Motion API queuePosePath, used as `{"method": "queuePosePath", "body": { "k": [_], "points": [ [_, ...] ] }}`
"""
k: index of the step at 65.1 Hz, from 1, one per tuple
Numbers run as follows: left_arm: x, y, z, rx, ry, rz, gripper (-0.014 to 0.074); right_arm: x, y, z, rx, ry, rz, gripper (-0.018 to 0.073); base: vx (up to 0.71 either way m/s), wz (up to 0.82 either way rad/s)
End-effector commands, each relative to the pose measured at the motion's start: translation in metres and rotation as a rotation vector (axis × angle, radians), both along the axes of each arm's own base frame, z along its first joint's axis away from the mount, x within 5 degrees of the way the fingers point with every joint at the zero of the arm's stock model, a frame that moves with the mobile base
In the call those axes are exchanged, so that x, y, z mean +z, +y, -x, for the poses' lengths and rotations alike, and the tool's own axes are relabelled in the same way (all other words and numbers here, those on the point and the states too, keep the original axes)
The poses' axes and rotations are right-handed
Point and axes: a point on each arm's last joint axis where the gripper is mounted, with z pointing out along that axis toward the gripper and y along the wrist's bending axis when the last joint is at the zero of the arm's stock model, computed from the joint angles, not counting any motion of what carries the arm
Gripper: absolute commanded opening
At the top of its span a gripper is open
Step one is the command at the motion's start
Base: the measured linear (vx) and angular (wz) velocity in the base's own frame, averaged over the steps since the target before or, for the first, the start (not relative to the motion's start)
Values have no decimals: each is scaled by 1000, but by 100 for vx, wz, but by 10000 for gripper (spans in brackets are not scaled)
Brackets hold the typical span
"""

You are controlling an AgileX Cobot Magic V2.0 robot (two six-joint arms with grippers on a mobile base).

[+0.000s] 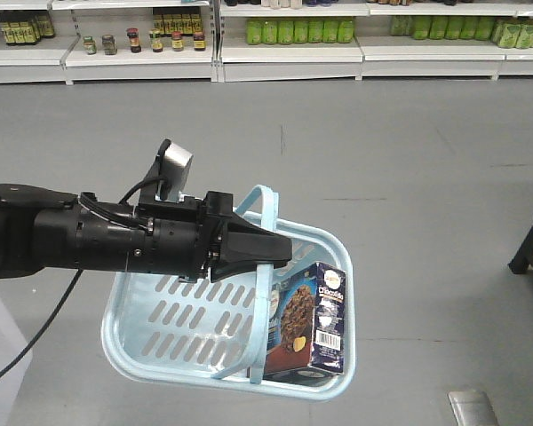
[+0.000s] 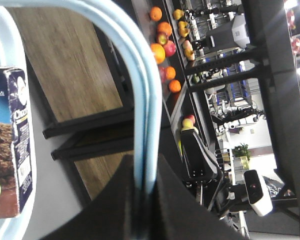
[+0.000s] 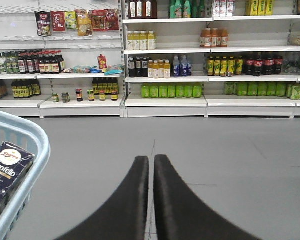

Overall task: Left arm holds basket, right arm returns cookies
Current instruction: 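Keep holding the basket with the left gripper while turning the base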

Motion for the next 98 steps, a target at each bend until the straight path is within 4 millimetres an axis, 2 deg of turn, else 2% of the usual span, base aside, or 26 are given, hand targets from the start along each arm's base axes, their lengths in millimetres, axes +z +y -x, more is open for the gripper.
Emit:
{"method": "queuePosePath", "body": {
  "k": [1,98],
  "points": [
    [35,0,4,12,-46,156,-6,1,0,0,0,-68,-2,-11,52,2],
    [36,1,3,20,-44,158,-6,2,0,0,0,-69,-2,-11,50,1]
  ]
}}
